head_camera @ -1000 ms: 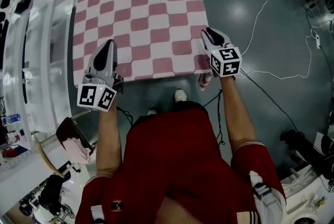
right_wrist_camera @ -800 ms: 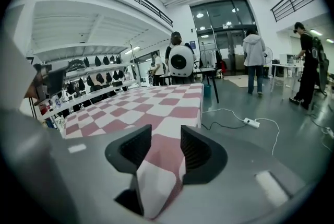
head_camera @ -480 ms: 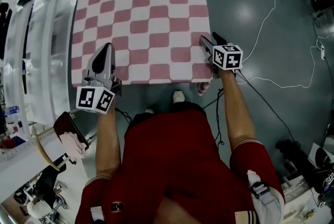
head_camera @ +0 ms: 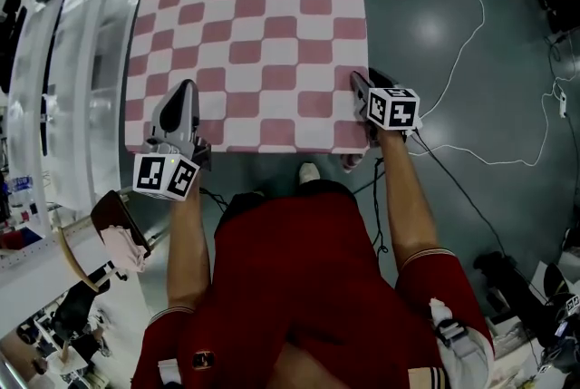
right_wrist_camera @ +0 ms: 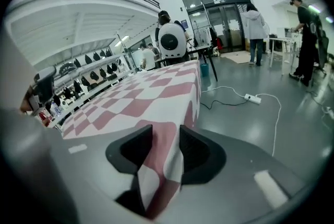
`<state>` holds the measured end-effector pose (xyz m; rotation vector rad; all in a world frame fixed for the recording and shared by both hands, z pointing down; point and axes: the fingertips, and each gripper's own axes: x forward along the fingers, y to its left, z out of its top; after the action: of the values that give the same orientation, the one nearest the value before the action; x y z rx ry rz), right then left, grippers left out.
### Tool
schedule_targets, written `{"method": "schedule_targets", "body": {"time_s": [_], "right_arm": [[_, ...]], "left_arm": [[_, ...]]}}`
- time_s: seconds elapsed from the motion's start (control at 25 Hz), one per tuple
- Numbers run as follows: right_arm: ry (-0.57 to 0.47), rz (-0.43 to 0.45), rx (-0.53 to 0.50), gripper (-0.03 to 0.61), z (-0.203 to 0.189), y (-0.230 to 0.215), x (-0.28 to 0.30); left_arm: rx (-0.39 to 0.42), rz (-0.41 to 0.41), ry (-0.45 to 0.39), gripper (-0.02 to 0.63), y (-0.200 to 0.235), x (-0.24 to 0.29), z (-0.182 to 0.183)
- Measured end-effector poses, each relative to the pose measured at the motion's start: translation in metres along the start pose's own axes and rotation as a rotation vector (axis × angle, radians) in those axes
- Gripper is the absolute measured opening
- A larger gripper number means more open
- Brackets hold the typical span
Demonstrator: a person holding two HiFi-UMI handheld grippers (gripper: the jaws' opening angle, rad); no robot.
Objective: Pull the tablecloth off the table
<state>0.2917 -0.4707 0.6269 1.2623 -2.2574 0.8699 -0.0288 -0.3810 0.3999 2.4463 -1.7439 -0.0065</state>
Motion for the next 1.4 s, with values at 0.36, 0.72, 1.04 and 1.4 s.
{"method": "schedule_targets", "body": {"time_s": [0.36, 0.72, 1.04, 1.4], "right_arm": [[-0.020, -0.137, -0.106, 0.014, 0.017, 0.010, -0.013], [-0.138, -0.106, -0.102, 0.014, 0.055, 0.073, -0.031], [-0.242, -0.078, -0.172, 0.014, 0.107, 0.164, -0.034], [-0.298, -0.096, -0.195, 0.014, 0.137, 0.231, -0.018]], "left_arm": [[-0.023, 0.006, -0.003, 0.005, 0.021, -0.006, -0.005], [-0.039, -0.073, -0.010, 0.005, 0.065, -0.013, -0.009], [-0.050, -0.115, -0.034, 0.005, 0.123, -0.017, 0.001], [-0.049, -0.140, -0.006, 0.005, 0.181, -0.030, -0.004]]}}
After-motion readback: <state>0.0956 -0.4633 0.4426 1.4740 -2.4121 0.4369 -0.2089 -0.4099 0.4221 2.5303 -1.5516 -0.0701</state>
